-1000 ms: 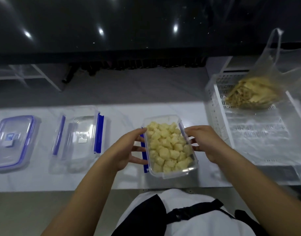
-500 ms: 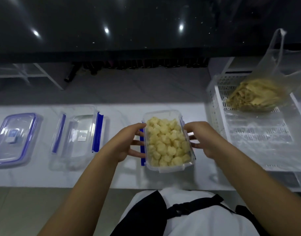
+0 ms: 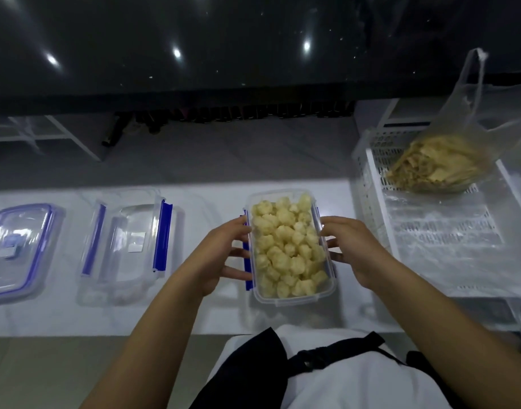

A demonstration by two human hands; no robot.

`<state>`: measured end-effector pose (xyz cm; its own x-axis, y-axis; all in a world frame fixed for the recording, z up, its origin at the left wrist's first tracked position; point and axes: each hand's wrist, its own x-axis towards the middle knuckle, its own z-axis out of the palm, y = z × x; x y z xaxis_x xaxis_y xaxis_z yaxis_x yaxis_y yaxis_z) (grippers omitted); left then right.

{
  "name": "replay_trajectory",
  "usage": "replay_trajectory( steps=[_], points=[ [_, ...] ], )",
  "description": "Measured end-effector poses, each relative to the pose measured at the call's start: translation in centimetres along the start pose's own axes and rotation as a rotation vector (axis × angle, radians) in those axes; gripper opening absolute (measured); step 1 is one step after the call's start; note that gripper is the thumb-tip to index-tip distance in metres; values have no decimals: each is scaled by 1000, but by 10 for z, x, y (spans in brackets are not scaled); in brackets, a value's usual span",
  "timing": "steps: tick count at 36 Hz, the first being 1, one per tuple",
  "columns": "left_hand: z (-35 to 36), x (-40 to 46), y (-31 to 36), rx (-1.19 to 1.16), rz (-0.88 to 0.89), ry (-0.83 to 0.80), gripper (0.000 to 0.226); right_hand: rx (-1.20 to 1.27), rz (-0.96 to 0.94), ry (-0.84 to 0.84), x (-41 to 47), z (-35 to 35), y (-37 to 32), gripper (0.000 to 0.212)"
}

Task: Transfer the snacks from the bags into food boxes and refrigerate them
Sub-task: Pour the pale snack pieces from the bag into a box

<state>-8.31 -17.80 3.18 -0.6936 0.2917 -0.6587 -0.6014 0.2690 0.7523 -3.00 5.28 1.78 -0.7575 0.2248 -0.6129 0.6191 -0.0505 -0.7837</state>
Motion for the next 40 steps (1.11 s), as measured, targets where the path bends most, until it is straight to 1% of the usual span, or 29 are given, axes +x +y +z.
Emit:
replay_trajectory(
  steps=[5,10,13,15,17,20,22,24,27,30,34,37,40],
  points=[
    [8,8,-6,10,-6,20,34,34,-7,21,5,5,4,27],
    [7,12,-9,-16,-17,25,35,114,-35,14,7,0,11,30],
    [9,14,-13,-15,-15,45,39,85,-76,8,8,-2,19,35],
    [9,15,-15,-24,-9,69,40,3,-118,26,9,0,22,39],
    [10,16,-16,-28,-6,86,41,-136,-170,46,12,1,23,43],
    [9,17,-17,-18,-11,90,41,-424,-258,46,18,3,23,60],
    [8,17,-18,-8,-13,87,42,-571,-302,46,24,6,20,68],
    [8,18,-19,-1,-13,85,43,-730,-318,68,30,10,16,72],
    [7,18,-20,18,-9,80,43,-932,-318,110,34,15,11,72],
    [7,20,-22,25,-2,76,41,-1012,-313,118,36,17,11,72],
    [9,19,-23,23,17,75,31,-1110,-308,114,39,15,8,69],
    [11,15,-23,43,50,93,29,-1115,-332,109,39,12,6,66],
    [13,8,-24,94,110,122,34,-1082,-372,138,34,9,7,65]
  ],
)
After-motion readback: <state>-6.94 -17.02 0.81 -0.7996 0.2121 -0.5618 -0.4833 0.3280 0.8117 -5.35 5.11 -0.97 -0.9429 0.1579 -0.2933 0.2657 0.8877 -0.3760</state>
